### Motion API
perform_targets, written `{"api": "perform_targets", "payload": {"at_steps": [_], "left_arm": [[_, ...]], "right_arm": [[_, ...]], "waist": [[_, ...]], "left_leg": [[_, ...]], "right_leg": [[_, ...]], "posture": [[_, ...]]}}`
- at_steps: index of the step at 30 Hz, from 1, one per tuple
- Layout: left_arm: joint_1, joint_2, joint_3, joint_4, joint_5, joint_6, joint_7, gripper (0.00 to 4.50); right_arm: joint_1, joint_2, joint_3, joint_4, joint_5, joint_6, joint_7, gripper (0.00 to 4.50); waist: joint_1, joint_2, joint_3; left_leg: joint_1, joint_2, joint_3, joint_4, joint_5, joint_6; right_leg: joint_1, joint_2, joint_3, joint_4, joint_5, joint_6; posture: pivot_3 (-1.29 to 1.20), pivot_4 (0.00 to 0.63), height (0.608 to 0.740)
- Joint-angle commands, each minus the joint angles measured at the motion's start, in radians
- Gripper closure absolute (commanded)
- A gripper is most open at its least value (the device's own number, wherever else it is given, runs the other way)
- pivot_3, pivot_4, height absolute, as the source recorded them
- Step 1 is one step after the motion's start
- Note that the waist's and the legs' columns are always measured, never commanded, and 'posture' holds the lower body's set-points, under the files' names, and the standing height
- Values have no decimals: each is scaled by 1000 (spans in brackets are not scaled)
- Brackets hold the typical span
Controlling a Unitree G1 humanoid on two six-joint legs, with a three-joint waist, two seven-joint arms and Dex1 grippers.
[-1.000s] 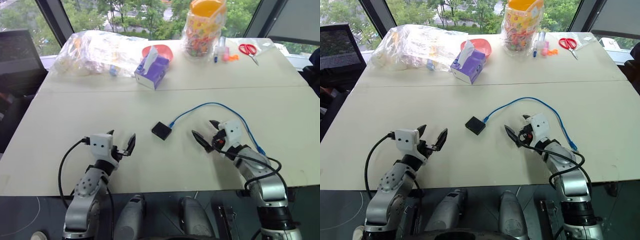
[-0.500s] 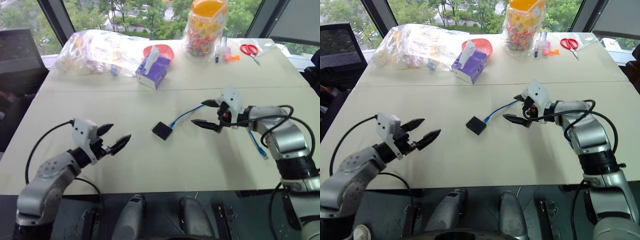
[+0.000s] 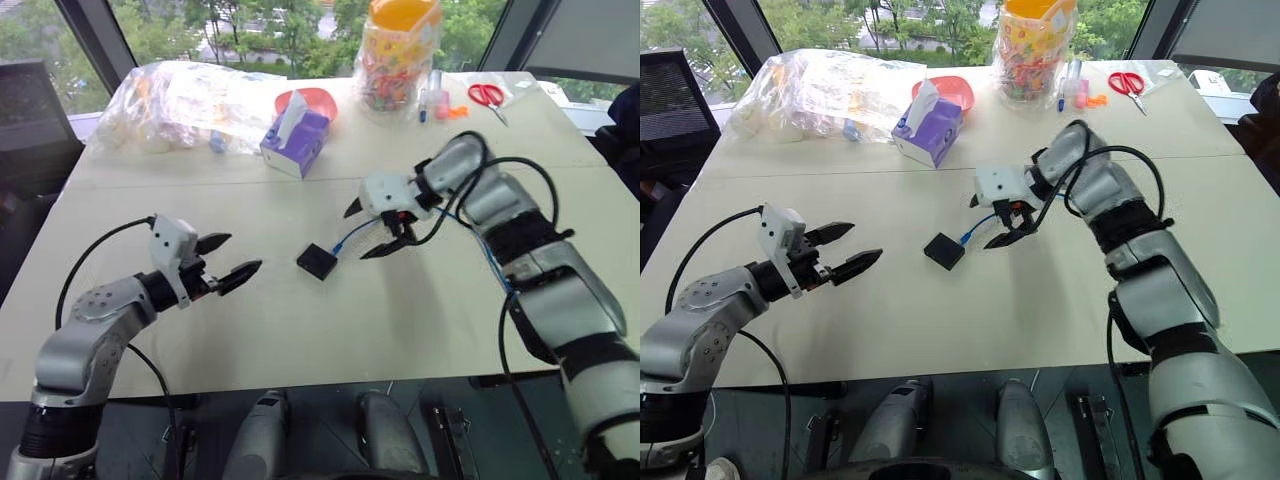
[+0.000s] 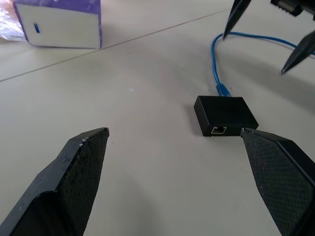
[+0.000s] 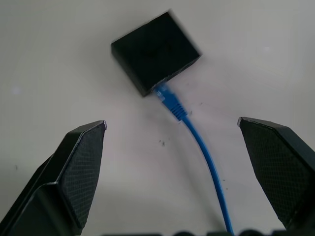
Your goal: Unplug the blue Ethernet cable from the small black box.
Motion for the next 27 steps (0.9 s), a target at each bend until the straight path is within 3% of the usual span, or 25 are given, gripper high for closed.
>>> {"api": "perform_targets", "payload": {"at_steps": [1,6,19,23,27], "left_arm": [[14,-13,0,-40,20,-31,16,16],[63,-41,18,-95,35,-38,66,16],[134,-71,51,-202,34,-17,164,16],[132,-71,51,-216,29,-9,180,0],[121,-69,47,-208,32,-10,185,0]], "right_arm": [[-80,50,10,127,-61,-107,-11,0],[-164,167,15,312,-133,-159,-44,0],[-222,280,67,472,-338,-216,-196,0],[-228,296,74,483,-376,-223,-226,1303],[-227,305,85,489,-414,-237,-249,3464]], "waist": [[0,0,0],[-4,0,0],[-1,1,0],[-2,1,0],[-3,1,0]], "left_leg": [[0,0,0,0,0,0],[1,0,0,-1,0,-1],[2,0,-1,-2,1,-2],[6,1,-1,-2,1,-2],[9,1,0,-2,1,-2]], "right_leg": [[0,0,0,0,0,0],[-1,1,1,2,0,0],[-2,2,2,5,0,0],[0,2,3,6,0,-1],[2,3,5,8,-1,-4]], "posture": [[0,150,726],[0,150,726],[0,150,726],[0,150,726],[0,150,726]]}}
